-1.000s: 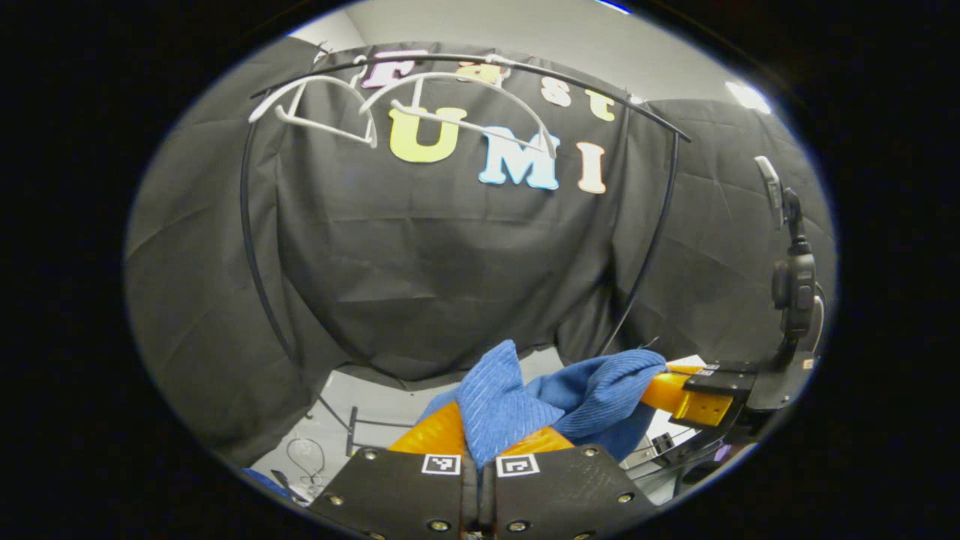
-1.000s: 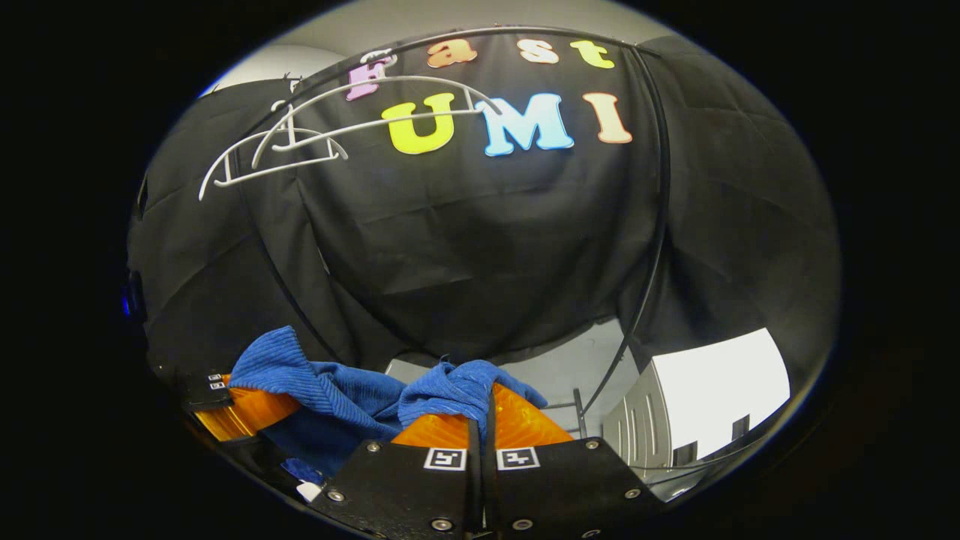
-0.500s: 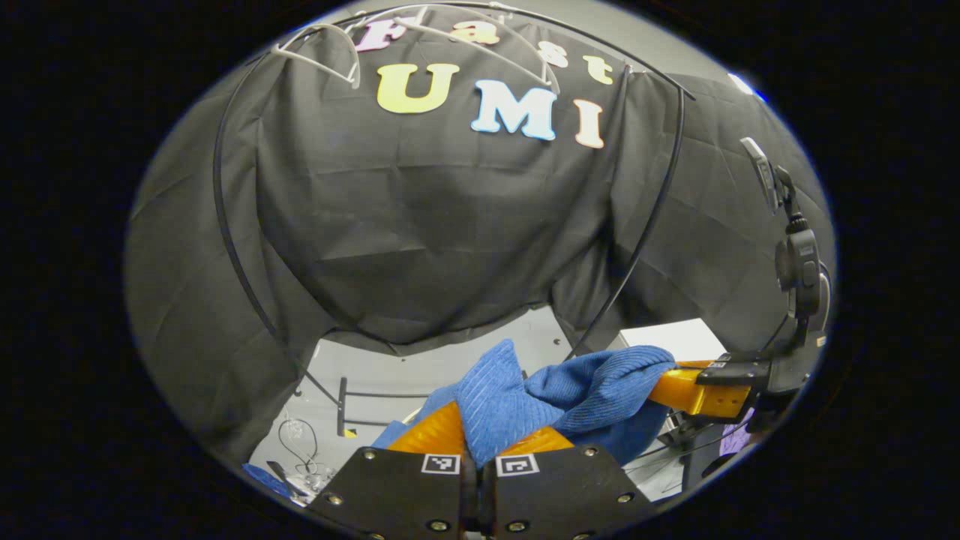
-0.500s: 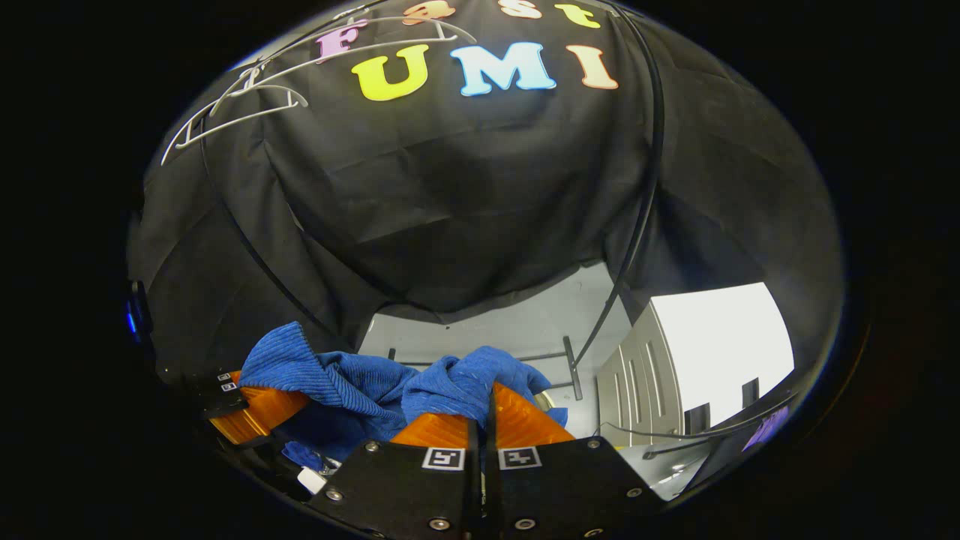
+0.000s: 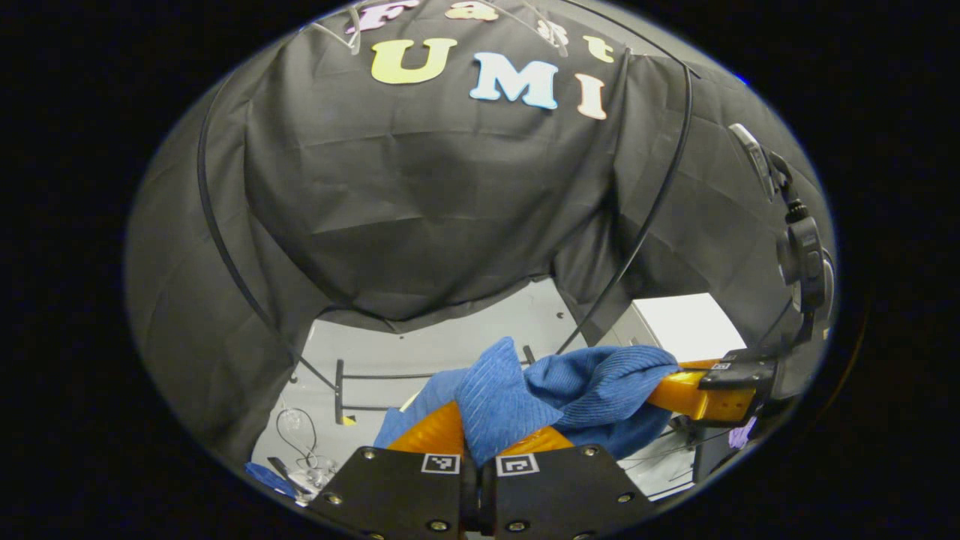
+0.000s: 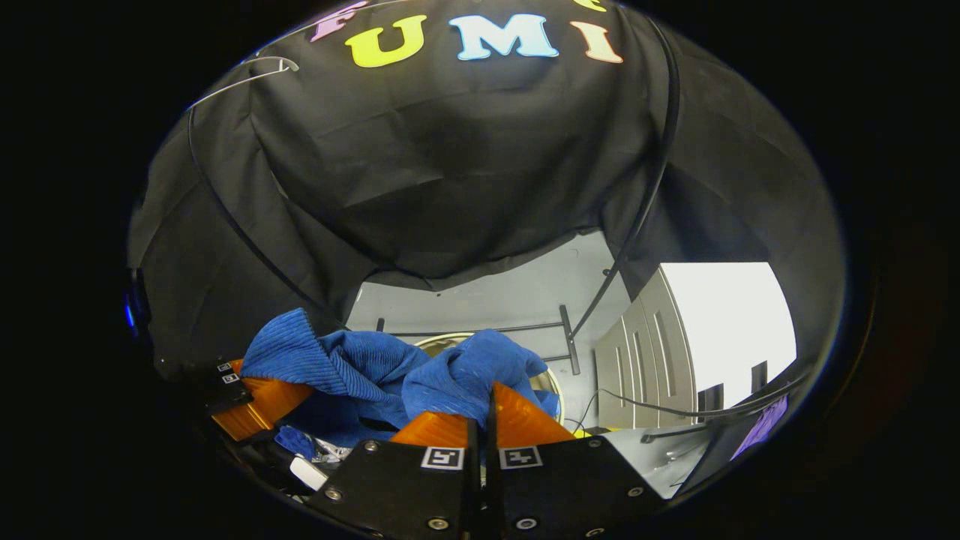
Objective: Grasp the clothes on the hanger with both hands and then place them into the laundry hamper below.
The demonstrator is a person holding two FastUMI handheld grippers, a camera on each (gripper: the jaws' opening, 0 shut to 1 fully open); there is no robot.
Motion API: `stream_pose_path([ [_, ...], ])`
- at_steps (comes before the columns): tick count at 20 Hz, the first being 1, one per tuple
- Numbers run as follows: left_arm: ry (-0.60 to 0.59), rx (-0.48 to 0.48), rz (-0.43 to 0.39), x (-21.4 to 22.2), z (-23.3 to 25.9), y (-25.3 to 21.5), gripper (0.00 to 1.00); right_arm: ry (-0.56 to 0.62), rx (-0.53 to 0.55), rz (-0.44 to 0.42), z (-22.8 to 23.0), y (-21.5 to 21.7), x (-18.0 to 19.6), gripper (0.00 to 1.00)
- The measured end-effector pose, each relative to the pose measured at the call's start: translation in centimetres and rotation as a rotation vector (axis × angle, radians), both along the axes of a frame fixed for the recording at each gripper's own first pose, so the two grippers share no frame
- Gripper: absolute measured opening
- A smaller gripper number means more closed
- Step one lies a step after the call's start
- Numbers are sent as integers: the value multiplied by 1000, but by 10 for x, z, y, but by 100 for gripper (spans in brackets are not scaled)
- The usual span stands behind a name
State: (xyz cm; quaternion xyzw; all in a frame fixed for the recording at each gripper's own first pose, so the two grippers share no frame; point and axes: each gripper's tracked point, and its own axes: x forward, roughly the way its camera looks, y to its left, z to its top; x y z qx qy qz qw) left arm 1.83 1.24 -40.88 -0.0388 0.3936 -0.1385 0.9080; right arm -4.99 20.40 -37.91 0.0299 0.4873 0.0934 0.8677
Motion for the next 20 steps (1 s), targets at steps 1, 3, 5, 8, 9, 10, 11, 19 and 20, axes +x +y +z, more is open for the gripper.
stream_pose_path([
  [1, 4, -1, -1, 2, -3, -1, 3, 3, -4, -2, -2, -1, 0, 3],
  [3, 15, 8, -16, 1, -10, -2, 1, 14, -13, -8, -8, -3, -2, 3],
  [5, 24, 22, -24, 0, -19, 1, 0, 27, -16, -11, -13, -4, -3, 4],
  [8, 48, 28, -9, 0, -32, 7, 1, 42, -23, -6, -17, -4, -7, 6],
  [9, 60, 28, -3, -1, -35, 9, 1, 47, -26, -5, -19, -4, -9, 6],
  [10, 72, 31, 5, -5, -38, 12, 3, 54, -27, -1, -20, -3, -10, 7],
  [11, 84, 32, 8, -8, -41, 13, 1, 62, -26, 2, -22, -4, -13, 8],
  [19, 160, -6, 8, -28, -53, 9, 19, 80, -15, 65, -17, 10, -25, 19],
  [20, 155, -24, 16, -28, -52, 7, 34, 72, 0, 68, -12, 13, -25, 29],
])
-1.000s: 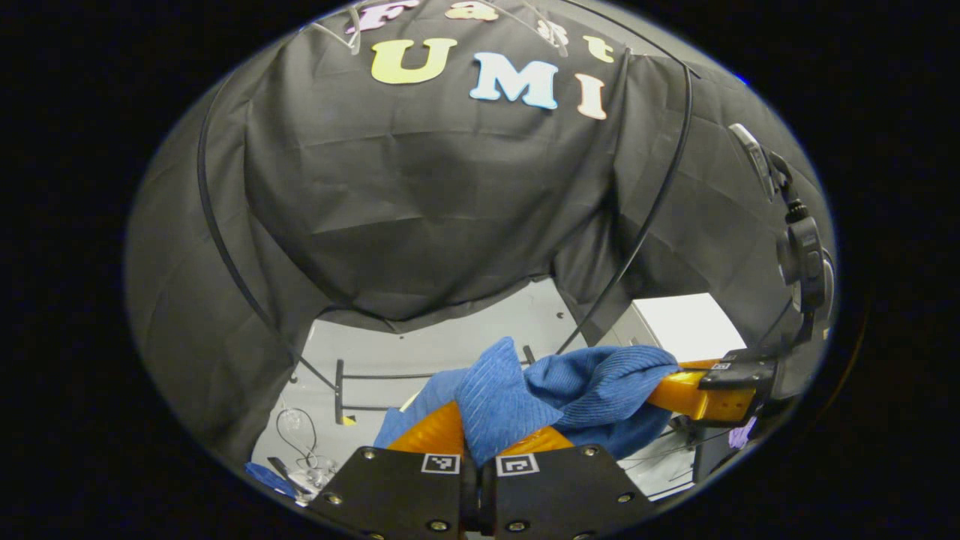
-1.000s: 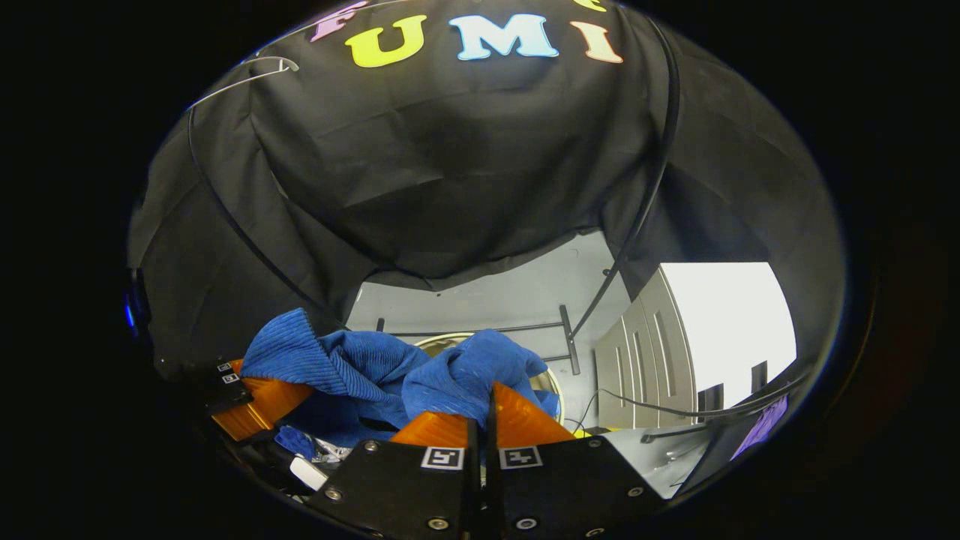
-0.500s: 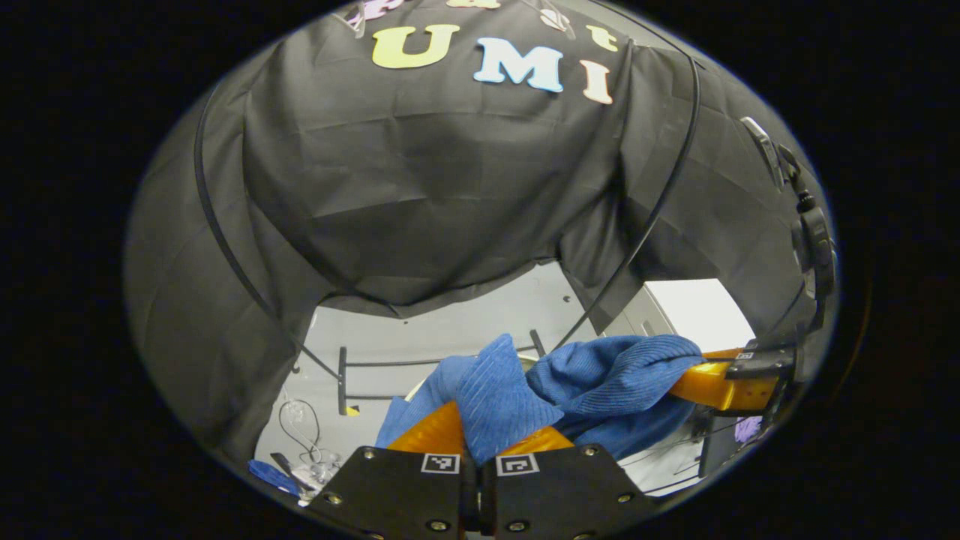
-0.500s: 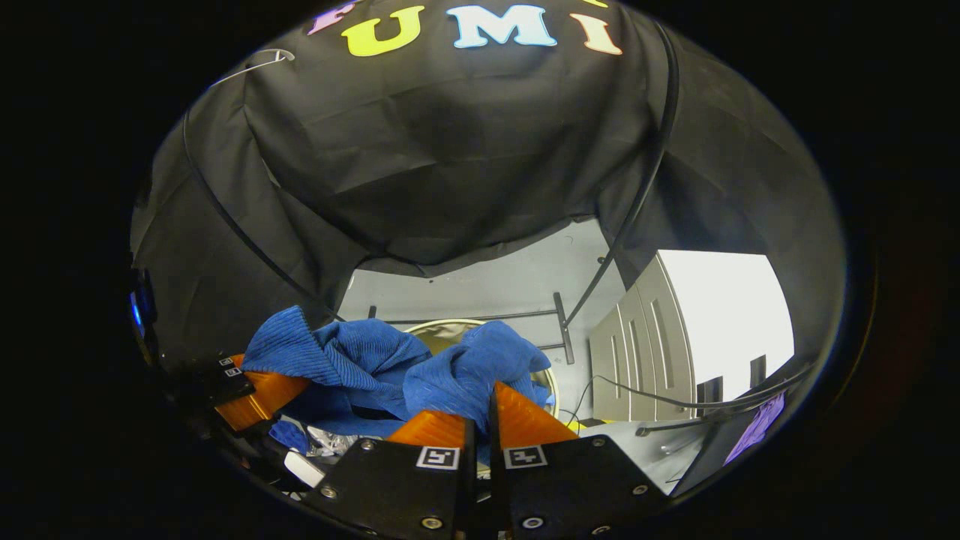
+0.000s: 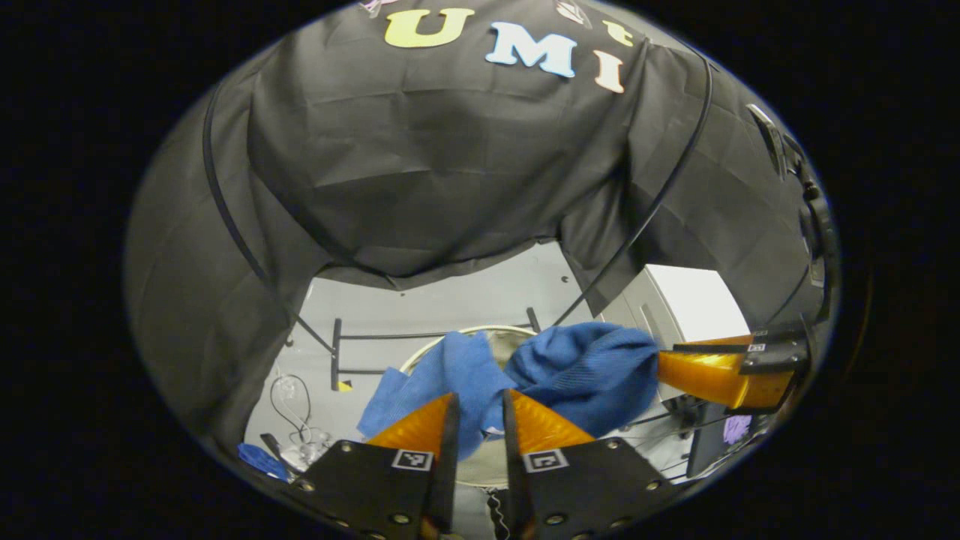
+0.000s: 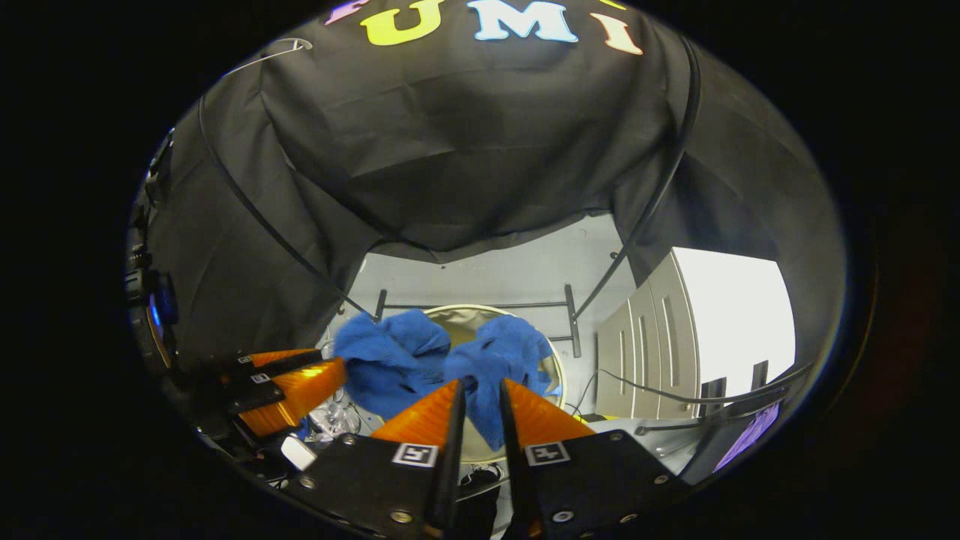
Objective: Grasp the clothes on the hanger with both hands and then place them into the laundry hamper below.
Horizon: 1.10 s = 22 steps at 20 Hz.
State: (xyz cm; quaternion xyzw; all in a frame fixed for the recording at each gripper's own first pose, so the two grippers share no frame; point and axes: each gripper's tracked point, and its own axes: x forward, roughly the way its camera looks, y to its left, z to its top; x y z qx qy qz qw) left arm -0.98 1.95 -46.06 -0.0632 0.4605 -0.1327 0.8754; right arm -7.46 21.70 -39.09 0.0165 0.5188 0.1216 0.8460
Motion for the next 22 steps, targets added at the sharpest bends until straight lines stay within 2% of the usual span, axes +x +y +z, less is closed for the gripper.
stream_pose_path([
  [4, -19, 18, 23, -2, 8, 3, 92, -52, -26, -25, 20, -21, 3, 92],
  [7, -32, 34, 36, -6, 15, 7, 97, -84, -38, -73, 37, -47, 4, 96],
  [14, -113, 58, 25, -15, 69, 2, 94, -180, -55, -220, 85, -126, 11, 96],
  [15, -125, 60, 35, -13, 81, -1, 92, -198, -52, -236, 91, -137, 13, 96],
  [16, -141, 61, 50, -13, 94, -4, 94, -219, -48, -247, 98, -145, 18, 96],
  [19, -207, 51, 93, -4, 139, -25, 92, -284, -40, -243, 115, -168, 33, 95],
  [20, -233, 49, 110, -4, 153, -31, 97, -309, -34, -231, 122, -175, 42, 96],
  [22, -282, 44, 147, 2, 182, -49, 94, -354, -15, -184, 134, -187, 55, 95],
])
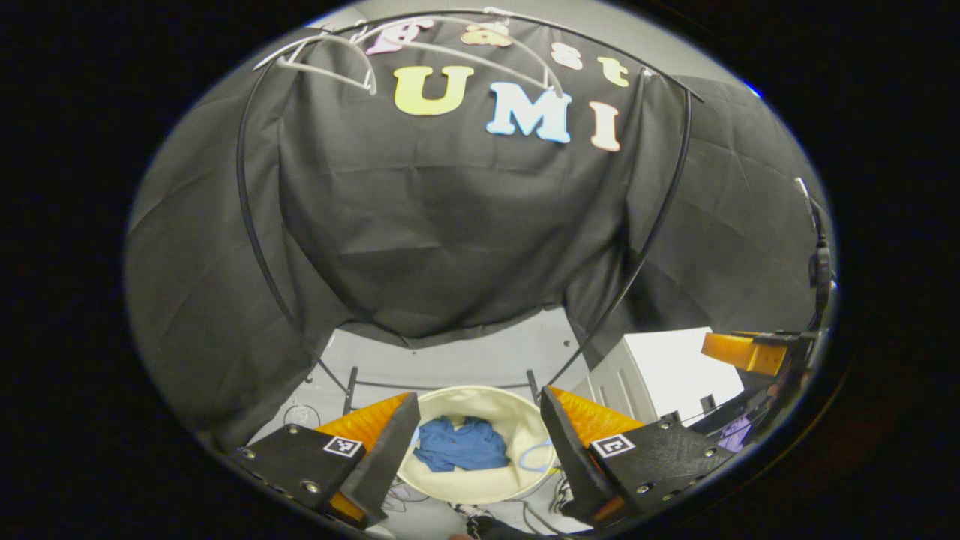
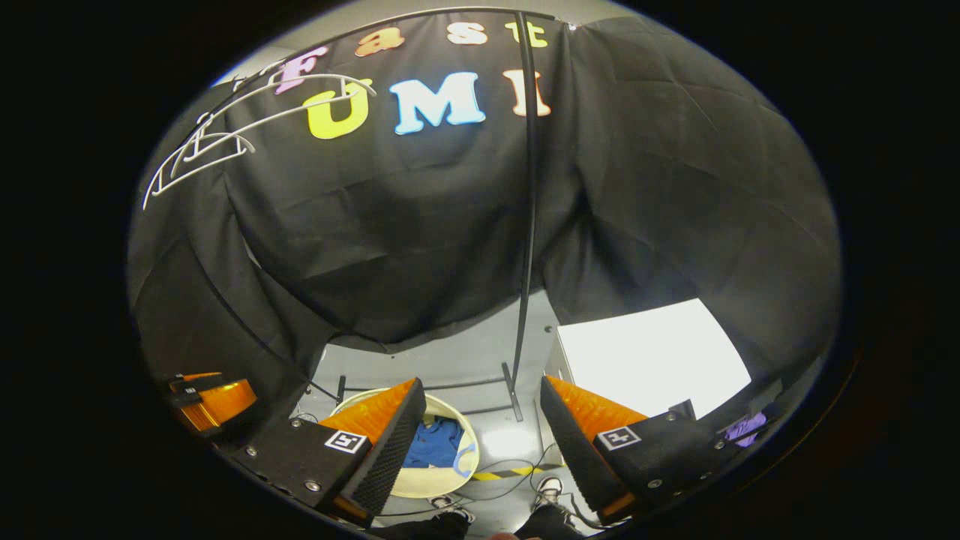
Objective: Grasp the clothes on the hanger with both hands and then place them into the laundry hamper below.
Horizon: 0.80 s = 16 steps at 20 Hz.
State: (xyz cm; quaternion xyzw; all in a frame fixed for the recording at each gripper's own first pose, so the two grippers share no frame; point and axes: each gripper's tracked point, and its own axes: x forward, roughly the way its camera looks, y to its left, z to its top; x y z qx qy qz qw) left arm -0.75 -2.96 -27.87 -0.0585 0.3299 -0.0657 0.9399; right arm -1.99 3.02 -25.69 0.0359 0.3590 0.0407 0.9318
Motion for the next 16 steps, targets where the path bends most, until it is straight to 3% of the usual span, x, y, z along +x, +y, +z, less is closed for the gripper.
stream_pose_path([
  [4, -67, -35, 91, 9, 58, -43, 94, -119, 22, 93, 39, -30, 25, 96],
  [9, -279, 7, 227, 11, 156, -67, 92, -288, 86, 173, 96, -69, 48, 95],
  [12, -419, 22, 266, 1, 219, -73, 92, -436, 136, 165, 154, -88, 61, 95],
  [16, -608, -6, 296, -30, 315, -69, 91, -654, 124, 101, 229, -114, 69, 94],
])
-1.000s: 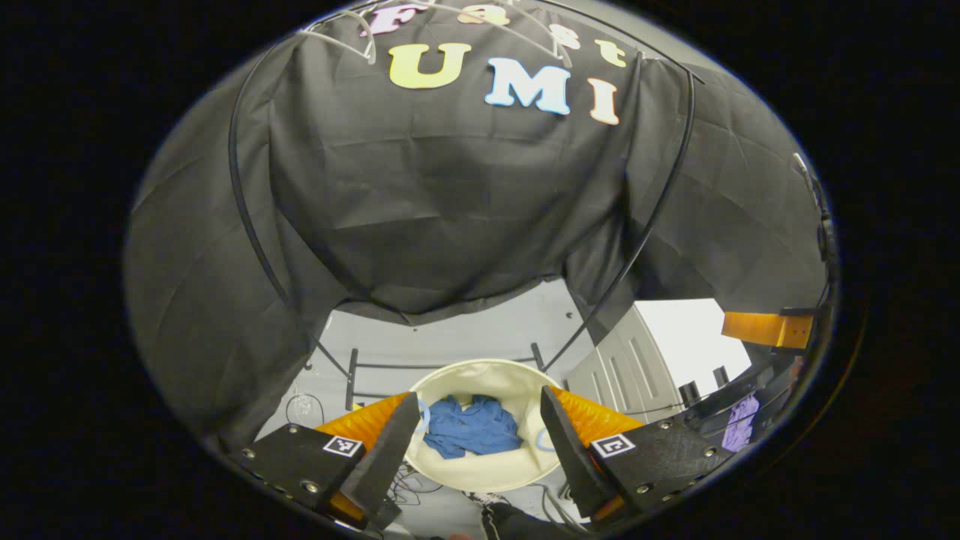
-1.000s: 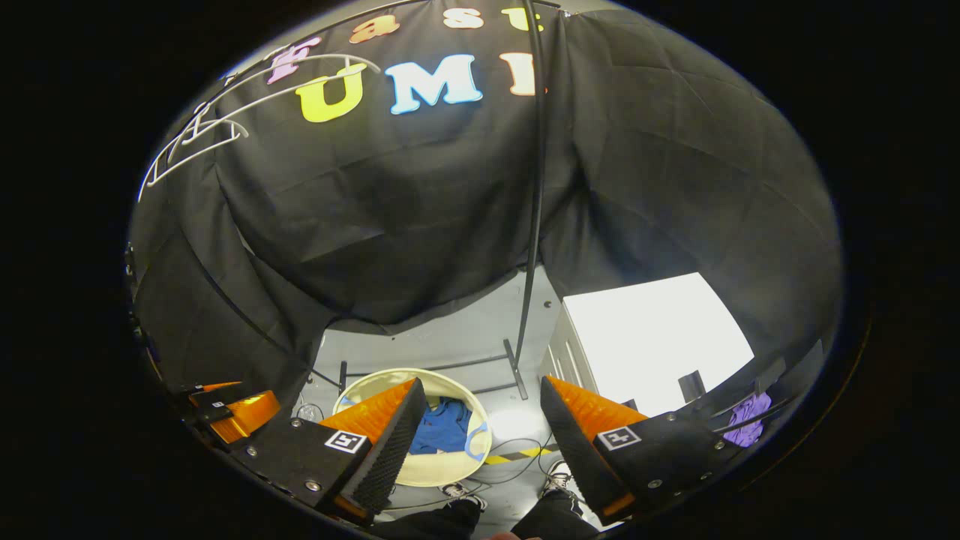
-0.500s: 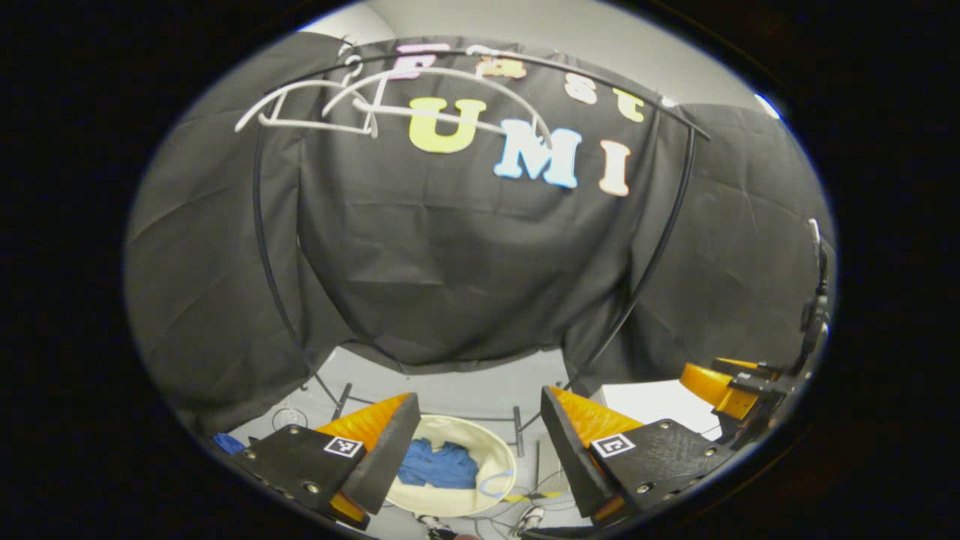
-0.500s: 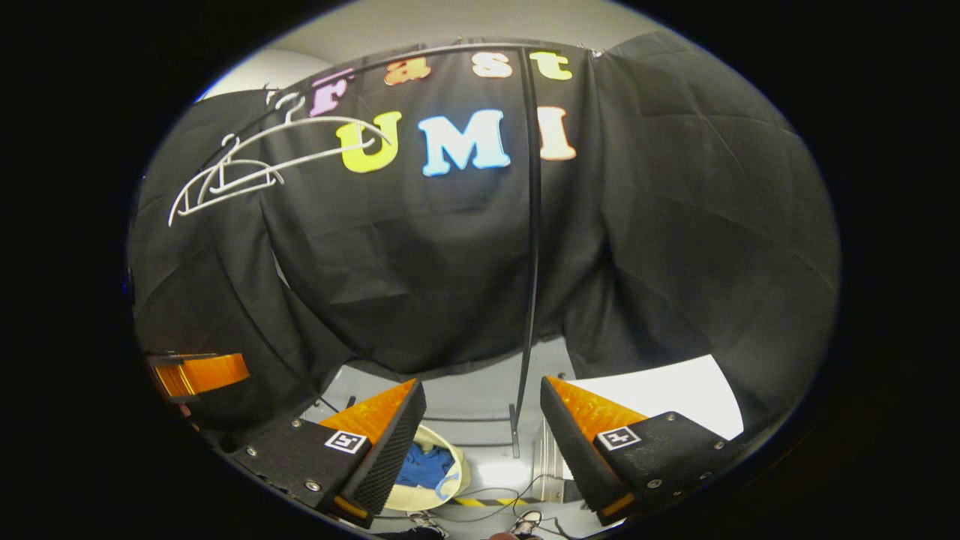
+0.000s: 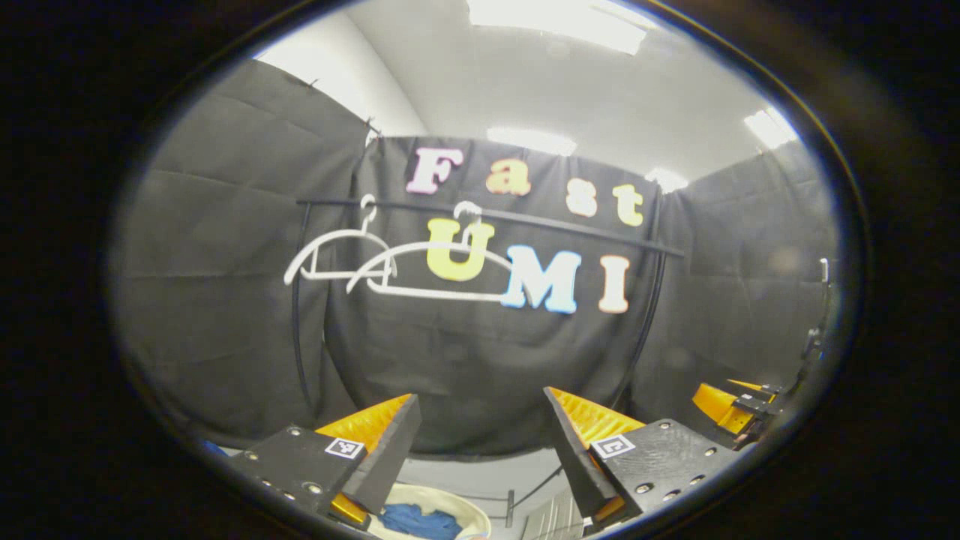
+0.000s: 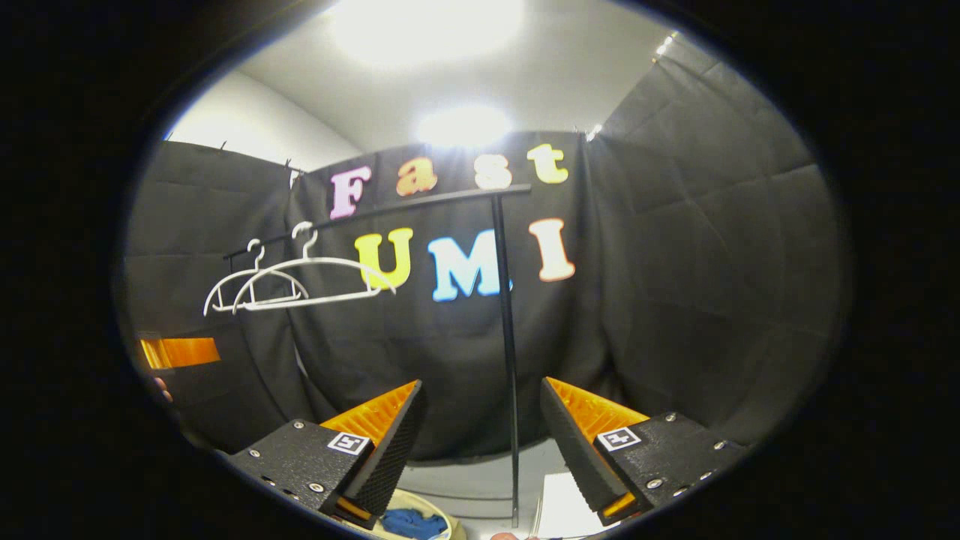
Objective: Grasp the clothes on the hanger with both hands and then place them into the laundry hamper below.
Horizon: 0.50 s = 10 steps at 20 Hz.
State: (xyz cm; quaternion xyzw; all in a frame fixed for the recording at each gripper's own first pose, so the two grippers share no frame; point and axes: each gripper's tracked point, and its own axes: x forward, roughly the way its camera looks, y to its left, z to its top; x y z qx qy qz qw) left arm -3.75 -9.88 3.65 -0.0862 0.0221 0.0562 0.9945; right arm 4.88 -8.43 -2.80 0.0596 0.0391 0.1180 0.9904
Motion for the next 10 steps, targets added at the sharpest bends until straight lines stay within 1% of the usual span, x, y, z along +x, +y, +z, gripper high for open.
stream_pose_path([
  [1, -43, 22, 15, -10, 16, 3, 91, -39, -5, -13, 9, -3, -8, 94],
  [2, -73, 44, 32, -20, 30, 8, 91, -69, -9, -25, 19, -6, -12, 91],
  [3, -101, 57, 47, -27, 40, 15, 91, -96, -12, -28, 30, -5, -15, 91],
  [4, -122, 51, 46, -30, 48, 23, 91, -110, -21, -28, 37, -4, -19, 91],
  [6, -149, -1, 22, -32, 56, 36, 91, -130, -40, -50, 46, -8, -20, 91],
  [7, -168, -17, 31, -34, 61, 50, 91, -145, -40, -74, 53, -13, -22, 94],
  [8, -187, -17, 46, -39, 63, 65, 92, -162, -31, -94, 57, -16, -24, 94],
  [9, -203, -8, 65, -43, 60, 82, 92, -162, -23, -108, 57, -15, -27, 91],
  [10, -212, 2, 84, -46, 56, 99, 92, -151, -17, -117, 54, -15, -29, 91],
])
